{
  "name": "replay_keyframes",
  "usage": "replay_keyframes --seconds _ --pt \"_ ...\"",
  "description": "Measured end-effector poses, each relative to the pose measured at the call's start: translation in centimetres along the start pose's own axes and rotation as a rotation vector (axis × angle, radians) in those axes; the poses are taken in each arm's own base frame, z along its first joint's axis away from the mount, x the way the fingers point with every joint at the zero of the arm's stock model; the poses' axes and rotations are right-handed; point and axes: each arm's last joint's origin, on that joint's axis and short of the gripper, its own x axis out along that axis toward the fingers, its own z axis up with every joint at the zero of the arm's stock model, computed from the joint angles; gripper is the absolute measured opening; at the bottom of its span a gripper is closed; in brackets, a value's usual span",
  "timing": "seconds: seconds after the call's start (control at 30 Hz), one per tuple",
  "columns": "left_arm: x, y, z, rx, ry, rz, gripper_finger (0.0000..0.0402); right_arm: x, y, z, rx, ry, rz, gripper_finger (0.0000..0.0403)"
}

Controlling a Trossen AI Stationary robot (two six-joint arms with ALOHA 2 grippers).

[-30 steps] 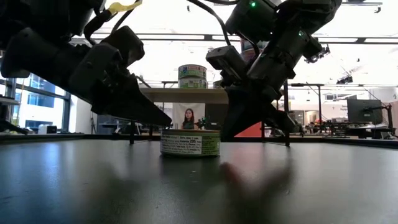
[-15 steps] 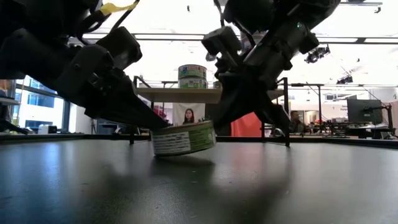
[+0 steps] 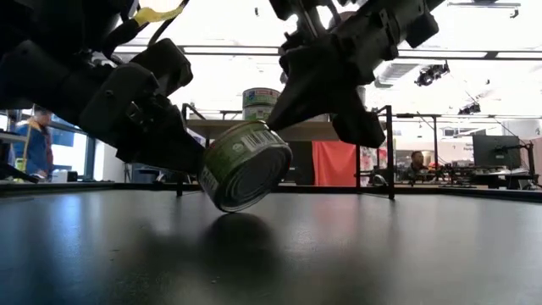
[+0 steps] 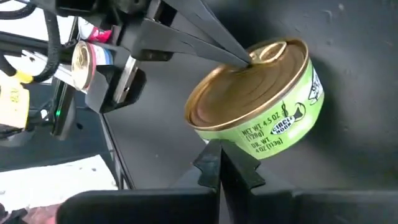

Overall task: Stack canned seafood by type on shelf
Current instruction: Stack the green tuna can on top of the green tuna can

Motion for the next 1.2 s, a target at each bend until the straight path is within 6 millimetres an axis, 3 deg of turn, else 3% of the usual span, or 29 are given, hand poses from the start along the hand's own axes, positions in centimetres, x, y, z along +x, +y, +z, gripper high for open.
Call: replay_keyframes --seconds 0.47,0.87,1.2 --pt "0.0 0.1 -0.4 -0.008 0.027 0.009 0.0000 -0.3 1.4 0.8 -0.049 -0.050 0.032 0.0000" --pt "0.0 0.2 -0.3 -0.034 0.027 0.019 0.0000 -2.0 4.8 3.8 -0.272 -0.120 0.075 0.0000" --pt "0.1 0.6 -0.7 -0.011 0.060 0.055 0.0000 -2.2 4.5 3.8 -0.303 -0.073 0.010 0.0000"
